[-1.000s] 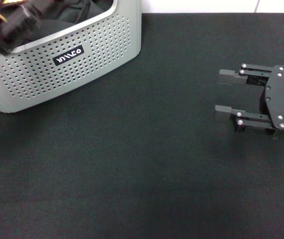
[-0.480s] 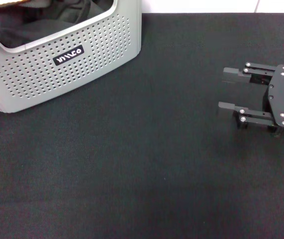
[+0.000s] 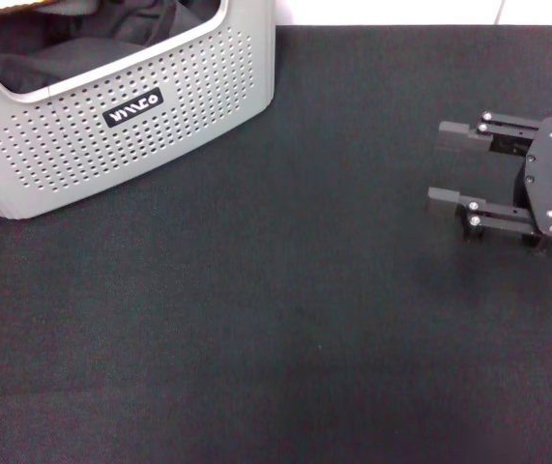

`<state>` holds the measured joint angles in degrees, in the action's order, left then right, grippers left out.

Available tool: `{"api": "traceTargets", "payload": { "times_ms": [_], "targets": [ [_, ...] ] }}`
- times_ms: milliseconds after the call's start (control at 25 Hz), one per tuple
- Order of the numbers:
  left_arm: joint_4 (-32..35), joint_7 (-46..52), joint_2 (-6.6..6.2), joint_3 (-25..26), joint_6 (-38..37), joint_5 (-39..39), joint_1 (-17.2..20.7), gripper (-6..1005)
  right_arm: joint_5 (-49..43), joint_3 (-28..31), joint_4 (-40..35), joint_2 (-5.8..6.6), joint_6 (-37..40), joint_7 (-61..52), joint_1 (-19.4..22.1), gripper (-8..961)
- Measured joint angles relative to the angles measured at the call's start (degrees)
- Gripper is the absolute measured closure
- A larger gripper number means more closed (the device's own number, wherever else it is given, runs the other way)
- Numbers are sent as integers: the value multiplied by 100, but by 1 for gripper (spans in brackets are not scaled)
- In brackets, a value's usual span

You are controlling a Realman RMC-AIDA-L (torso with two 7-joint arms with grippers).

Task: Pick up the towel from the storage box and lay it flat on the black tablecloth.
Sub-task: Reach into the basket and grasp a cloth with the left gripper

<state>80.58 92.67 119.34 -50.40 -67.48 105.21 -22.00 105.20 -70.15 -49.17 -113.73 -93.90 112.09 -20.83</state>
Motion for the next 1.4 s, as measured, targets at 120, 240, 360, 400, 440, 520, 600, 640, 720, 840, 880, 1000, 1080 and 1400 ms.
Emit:
{"api": "traceTargets", "payload": {
  "times_ms": [120,240,360,400,440,520,600,640,720,840,880,1000,1080,1400],
  "targets": [
    [138,-12,42,-132,485,666,-19,162,0,70,21,-4,-1,8,-16,322],
    [144,-13,50,-584,1268,1284,30,167,-1,90,22,-7,-1,21,-36,322],
    [97,-3,53,-1048,1813,1752,121,172,-2,100,29,-8,0,24,-59,322],
    [94,3,55,-1135,1890,1838,147,173,-2,115,32,-9,1,24,-64,322],
    [104,15,57,-1228,1962,1930,185,175,-3,140,31,-9,2,24,-67,322],
    [178,29,61,-1267,1970,1950,257,178,-4,197,32,-11,3,24,-73,322],
    [306,37,61,-1279,1956,1931,362,181,-5,236,31,-16,3,22,-73,322],
    [359,38,62,-1287,1953,1928,405,182,-6,237,32,-16,4,21,-73,322],
    [524,39,63,-1325,1945,1904,520,185,-7,240,31,-10,4,21,-73,322],
    [694,34,61,-1404,1906,1734,654,190,-8,239,32,5,4,22,-72,322],
    [736,27,56,-1427,1870,1673,681,192,-8,240,31,10,4,22,-72,322],
    [799,8,52,-1482,1658,1633,703,196,-9,245,31,25,4,21,-71,322],
    [825,20,57,-1521,1516,1680,706,199,-8,247,30,27,4,19,-71,322],
    [1146,43,62,-1553,1135,1750,845,211,-9,247,30,19,4,1,-82,322]
  ]
}}
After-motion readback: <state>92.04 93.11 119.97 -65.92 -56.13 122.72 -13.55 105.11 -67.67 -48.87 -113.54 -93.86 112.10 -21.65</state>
